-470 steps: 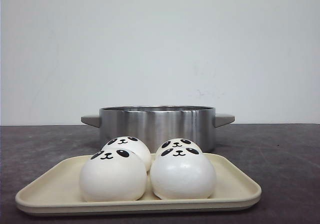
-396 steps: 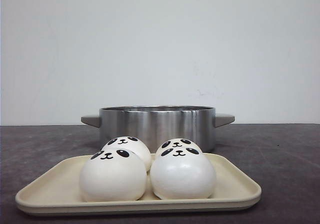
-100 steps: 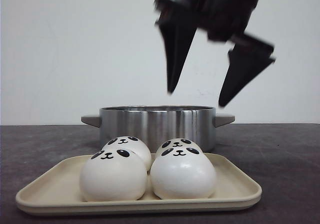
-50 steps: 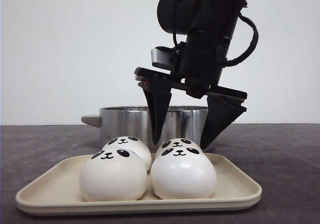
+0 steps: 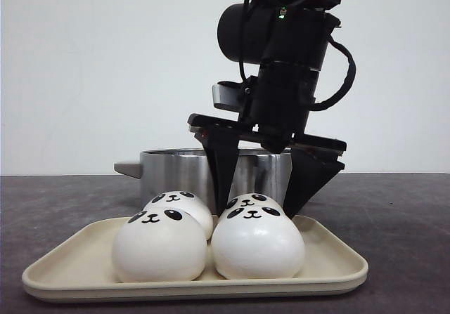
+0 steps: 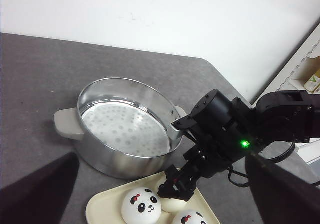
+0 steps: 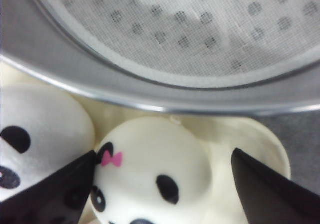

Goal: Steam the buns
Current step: 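Lift the bun with the right gripper, lower into the steamer, open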

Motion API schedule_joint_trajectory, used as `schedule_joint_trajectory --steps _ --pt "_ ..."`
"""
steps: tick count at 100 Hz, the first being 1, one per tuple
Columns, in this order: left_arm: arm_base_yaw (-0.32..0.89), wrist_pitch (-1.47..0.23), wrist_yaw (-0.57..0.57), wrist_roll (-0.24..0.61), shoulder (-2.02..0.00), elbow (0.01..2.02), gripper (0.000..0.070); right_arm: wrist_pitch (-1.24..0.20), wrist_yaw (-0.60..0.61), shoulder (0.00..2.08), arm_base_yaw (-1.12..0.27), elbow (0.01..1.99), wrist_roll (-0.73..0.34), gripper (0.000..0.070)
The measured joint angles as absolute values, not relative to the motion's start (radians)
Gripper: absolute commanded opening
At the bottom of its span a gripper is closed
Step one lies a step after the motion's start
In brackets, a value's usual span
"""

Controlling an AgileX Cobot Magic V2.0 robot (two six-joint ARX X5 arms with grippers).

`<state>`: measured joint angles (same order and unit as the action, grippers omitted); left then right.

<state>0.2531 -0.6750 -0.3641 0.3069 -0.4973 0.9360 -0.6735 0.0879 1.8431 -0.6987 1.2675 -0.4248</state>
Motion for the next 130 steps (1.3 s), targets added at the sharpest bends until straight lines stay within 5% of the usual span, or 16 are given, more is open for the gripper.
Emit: schedule_joint_trajectory --steps 17,47,66,84,97,130 --pt "0.253 -0.679 -0.364 0.307 -0.497 0.936 0.0632 -0.678 0.094 1.845 -0.699 1.267 -0.428 0.0003" --pt "0.253 -0.701 -0.363 0.307 -0.497 0.936 0.0631 -0.686 0.108 1.818 -0.710 1.267 -0.426 0.0001" --pt "0.253 -0.699 -0.363 0.307 -0.497 0.936 0.0632 -0.687 0.213 1.588 -0.789 1.273 -0.417 0.0001" --pt "0.253 -0.659 -0.361 0.307 -0.497 0.936 0.0632 -0.681 0.138 1.454 -0.807 1.414 -0.390 0.0001" --pt "0.253 -0.649 -0.361 0.307 -0.497 0.936 0.0632 -0.680 0.027 1.485 -0.744 1.566 -0.333 0.0001" --pt "0.253 -0.647 -0.336 0.307 -0.497 0.936 0.0632 -0.673 0.030 1.807 -0.553 1.771 -0.226 0.0001"
